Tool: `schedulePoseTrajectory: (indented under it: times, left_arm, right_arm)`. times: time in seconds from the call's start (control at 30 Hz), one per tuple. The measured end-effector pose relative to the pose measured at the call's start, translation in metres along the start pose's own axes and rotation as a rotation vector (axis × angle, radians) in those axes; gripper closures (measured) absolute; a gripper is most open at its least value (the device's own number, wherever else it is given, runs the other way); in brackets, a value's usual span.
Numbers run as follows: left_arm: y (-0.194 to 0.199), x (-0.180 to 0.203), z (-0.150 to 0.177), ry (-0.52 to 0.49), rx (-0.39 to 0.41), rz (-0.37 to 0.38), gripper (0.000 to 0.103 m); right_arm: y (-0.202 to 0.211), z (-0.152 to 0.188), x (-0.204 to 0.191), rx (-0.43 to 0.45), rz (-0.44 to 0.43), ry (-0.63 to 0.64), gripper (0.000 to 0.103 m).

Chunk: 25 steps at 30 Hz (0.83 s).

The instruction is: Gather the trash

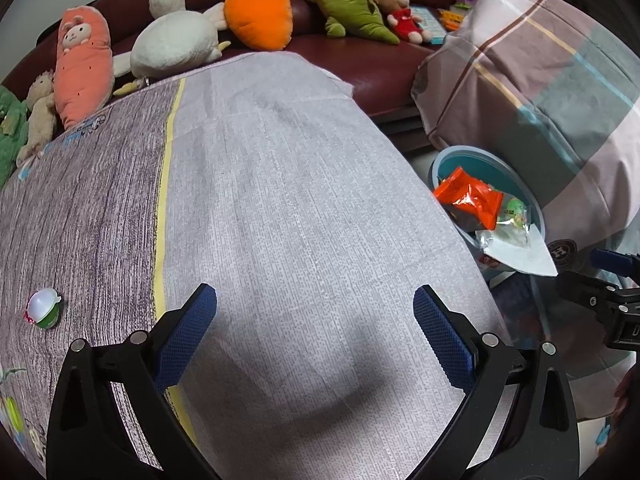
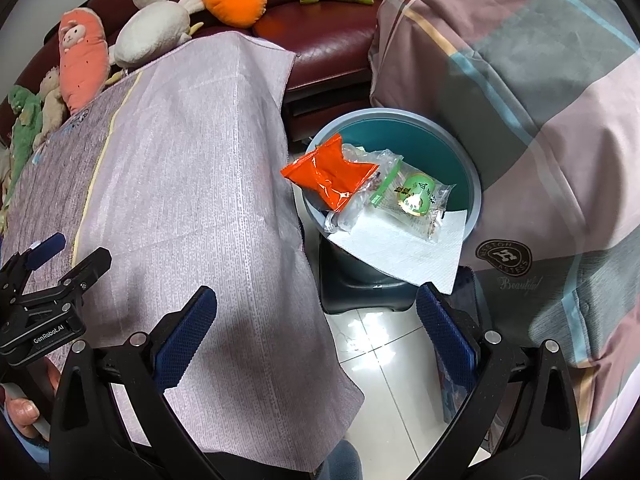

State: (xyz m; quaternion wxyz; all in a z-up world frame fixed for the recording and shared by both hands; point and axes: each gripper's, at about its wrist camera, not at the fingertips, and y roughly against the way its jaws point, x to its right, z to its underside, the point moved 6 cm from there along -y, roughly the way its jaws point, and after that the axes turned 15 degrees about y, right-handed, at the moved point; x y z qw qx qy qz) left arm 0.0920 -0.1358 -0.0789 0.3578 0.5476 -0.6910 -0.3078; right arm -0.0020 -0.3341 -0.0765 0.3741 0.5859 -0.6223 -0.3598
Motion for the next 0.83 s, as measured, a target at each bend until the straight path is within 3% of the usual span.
schedulePoseTrajectory:
  times: [0.53, 0.83]
  left_arm:
    - [0.007, 0.0, 0.0, 0.005, 0.019, -0.008, 0.004]
    - [0.006, -0.005, 0.001, 0.034, -0.018, -0.003, 0.004]
  right_arm:
    - [0.007, -0.001, 0.0, 0.011, 0.017, 0.014, 0.007]
    - [0.013, -0.001, 0.001, 0.019, 0.029, 0.02, 0.007]
